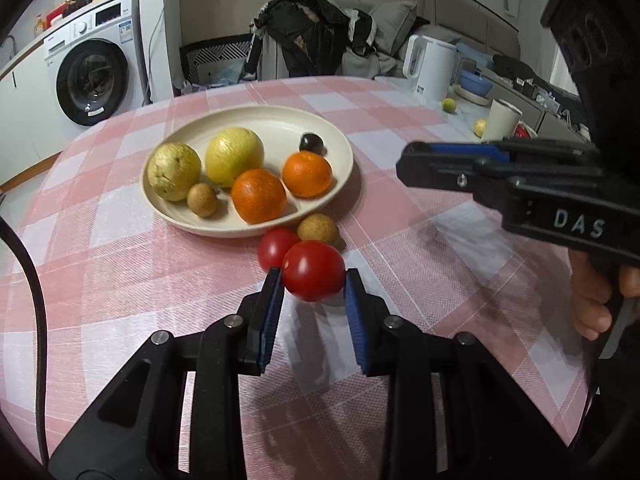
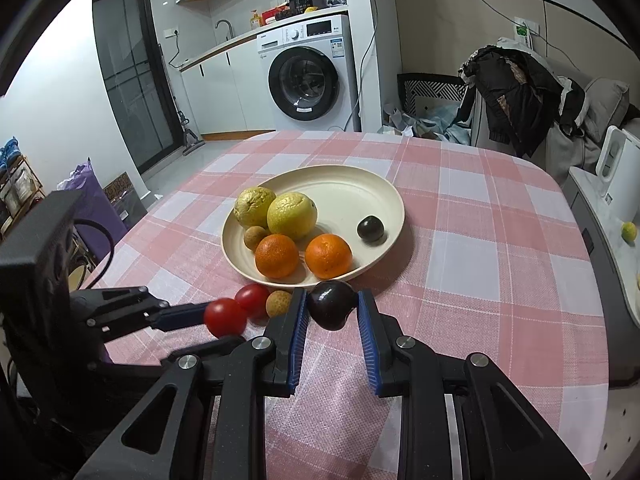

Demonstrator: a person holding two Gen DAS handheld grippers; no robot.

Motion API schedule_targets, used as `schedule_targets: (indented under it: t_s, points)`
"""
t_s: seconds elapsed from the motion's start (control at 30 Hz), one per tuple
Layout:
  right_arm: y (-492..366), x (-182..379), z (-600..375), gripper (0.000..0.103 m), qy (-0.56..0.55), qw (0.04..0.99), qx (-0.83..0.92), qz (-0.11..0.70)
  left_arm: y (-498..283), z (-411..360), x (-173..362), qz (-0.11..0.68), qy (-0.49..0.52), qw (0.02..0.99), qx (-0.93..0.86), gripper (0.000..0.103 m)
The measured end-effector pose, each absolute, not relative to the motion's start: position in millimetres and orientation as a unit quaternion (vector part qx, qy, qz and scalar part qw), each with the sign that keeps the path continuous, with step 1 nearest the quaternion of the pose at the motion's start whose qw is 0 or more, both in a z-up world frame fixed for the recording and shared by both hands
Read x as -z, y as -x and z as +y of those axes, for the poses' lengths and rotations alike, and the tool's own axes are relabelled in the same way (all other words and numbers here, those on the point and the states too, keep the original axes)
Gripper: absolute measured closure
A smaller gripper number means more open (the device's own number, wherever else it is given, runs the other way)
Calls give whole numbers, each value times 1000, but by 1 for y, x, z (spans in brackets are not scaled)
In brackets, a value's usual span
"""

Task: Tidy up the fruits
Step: 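Grasp a red tomato with the left tool while the right tool holds the plum, then carry the tomato and plum over the plate with both tools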

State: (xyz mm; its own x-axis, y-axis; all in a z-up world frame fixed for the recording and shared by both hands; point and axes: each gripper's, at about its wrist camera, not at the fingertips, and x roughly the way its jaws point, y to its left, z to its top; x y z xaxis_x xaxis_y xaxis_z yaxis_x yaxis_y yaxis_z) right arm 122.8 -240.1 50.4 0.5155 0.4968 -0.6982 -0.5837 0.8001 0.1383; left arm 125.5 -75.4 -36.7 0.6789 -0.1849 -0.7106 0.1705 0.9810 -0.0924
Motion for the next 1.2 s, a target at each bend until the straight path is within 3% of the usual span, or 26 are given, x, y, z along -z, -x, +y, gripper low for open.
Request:
schedule_targets:
  t_s: [0.5, 1.2]
  points:
    - [-122, -58, -236, 77, 31, 880, -324, 345, -132, -47, -3, 348, 15, 934, 82, 75]
    - [-154, -67, -222, 77, 21, 885, -319, 340, -170, -29, -13, 334, 17, 941, 56, 75]
